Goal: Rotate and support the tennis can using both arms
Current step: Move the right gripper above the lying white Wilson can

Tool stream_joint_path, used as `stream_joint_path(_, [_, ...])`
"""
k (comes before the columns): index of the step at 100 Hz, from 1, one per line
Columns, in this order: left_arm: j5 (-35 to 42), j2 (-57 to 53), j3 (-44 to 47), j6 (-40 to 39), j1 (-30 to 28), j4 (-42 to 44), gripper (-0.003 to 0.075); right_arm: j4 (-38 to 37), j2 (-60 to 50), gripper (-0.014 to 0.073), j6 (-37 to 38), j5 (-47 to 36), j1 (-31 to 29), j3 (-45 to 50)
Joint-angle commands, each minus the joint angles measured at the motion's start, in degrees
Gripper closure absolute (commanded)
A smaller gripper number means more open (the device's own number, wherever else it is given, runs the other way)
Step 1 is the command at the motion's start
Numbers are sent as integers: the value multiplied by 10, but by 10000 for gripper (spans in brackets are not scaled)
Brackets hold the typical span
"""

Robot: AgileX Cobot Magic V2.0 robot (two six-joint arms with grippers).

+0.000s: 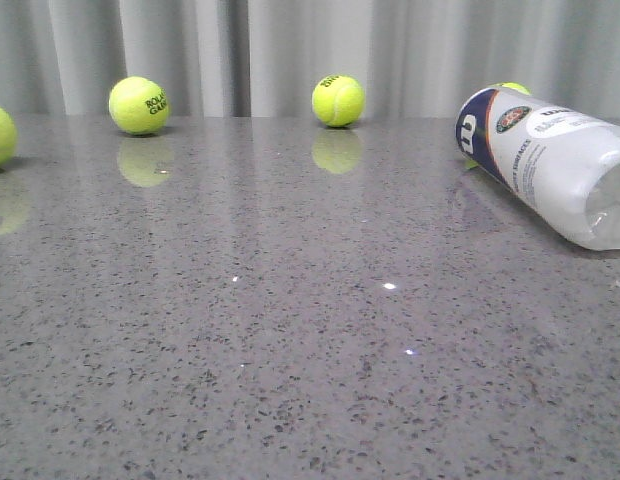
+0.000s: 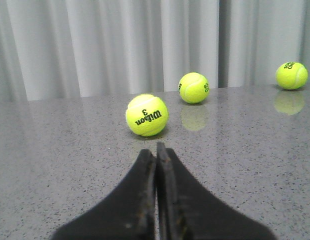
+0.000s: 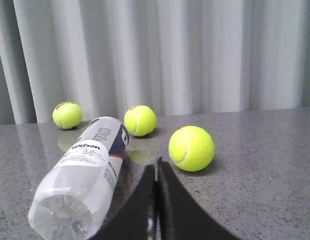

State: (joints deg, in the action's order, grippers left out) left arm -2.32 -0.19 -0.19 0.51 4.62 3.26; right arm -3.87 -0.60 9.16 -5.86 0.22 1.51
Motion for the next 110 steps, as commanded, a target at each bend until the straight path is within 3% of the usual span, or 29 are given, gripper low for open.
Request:
stream_joint_path(1, [50, -23, 27, -5, -1, -2, 741, -4, -12, 662, 0, -55, -4, -11])
stream_joint_path(26, [50, -23, 27, -5, -1, -2, 741, -4, -12, 662, 0, -62, -4, -14])
stream_joint_path(45, [50, -23, 27, -5, -1, -2, 741, -4, -6, 662, 0, -18, -4, -82])
stream_joint_path(66, [50, -23, 27, -5, -1, -2, 741, -3, 60, 662, 0, 124, -4, -243])
stream_joint_path(94, [50, -23, 27, -5, -1, -2, 741, 2, 249, 662, 0, 451, -4, -499])
stream_joint_path(110, [50, -23, 27, -5, -1, -2, 741, 7, 349, 662, 0, 502, -4, -575])
